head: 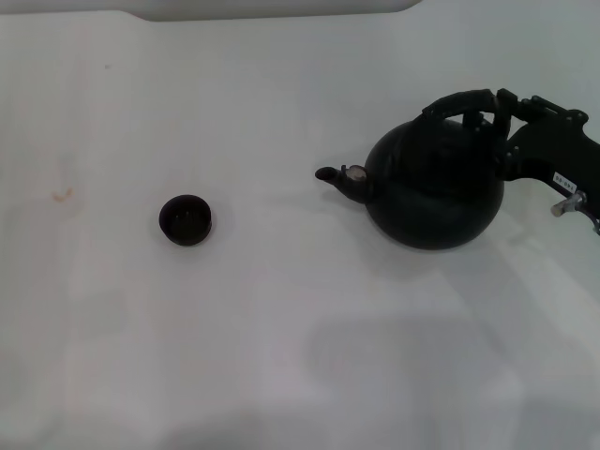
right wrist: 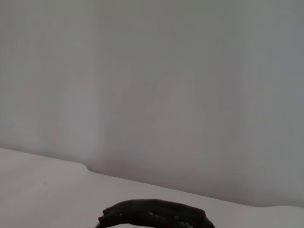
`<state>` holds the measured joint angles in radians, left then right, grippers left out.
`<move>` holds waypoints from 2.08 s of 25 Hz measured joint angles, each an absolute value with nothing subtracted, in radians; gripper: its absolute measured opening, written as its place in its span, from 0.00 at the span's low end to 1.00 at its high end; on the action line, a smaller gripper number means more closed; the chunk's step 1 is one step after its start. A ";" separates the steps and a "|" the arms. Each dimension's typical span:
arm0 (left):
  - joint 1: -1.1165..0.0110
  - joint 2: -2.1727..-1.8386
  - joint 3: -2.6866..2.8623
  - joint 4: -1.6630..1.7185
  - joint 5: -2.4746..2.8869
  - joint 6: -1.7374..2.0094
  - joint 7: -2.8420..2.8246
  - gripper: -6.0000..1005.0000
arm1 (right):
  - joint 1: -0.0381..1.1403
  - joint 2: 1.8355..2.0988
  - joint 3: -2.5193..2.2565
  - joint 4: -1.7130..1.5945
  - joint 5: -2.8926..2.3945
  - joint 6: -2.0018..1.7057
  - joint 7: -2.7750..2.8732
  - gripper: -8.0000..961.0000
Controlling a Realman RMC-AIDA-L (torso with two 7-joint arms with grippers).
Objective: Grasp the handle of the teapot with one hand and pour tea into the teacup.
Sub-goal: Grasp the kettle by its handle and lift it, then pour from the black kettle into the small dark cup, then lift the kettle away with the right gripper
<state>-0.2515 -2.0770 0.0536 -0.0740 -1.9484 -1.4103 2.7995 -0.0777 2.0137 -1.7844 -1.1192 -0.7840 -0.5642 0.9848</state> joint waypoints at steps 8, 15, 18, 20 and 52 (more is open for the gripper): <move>-0.251 -2.077 0.054 -0.074 -1.948 -1.411 2.800 0.86 | -0.076 2.012 -1.784 -1.118 -0.773 -0.574 0.985 0.28; -0.251 -2.077 0.052 -0.073 -1.948 -1.412 2.800 0.86 | -0.075 2.008 -1.784 -1.119 -0.773 -0.607 0.985 0.20; -0.253 -2.077 0.052 -0.072 -1.948 -1.413 2.800 0.86 | -0.075 2.008 -1.779 -1.119 -0.772 -0.614 0.985 0.20; -0.255 -2.077 0.052 -0.071 -1.948 -1.413 2.800 0.86 | -0.075 2.009 -1.777 -1.124 -0.770 -0.615 0.985 0.20; -0.256 -2.079 0.059 -0.079 -1.943 -1.405 2.800 0.86 | 0.237 2.016 -1.975 -1.173 -0.767 -0.374 1.067 0.19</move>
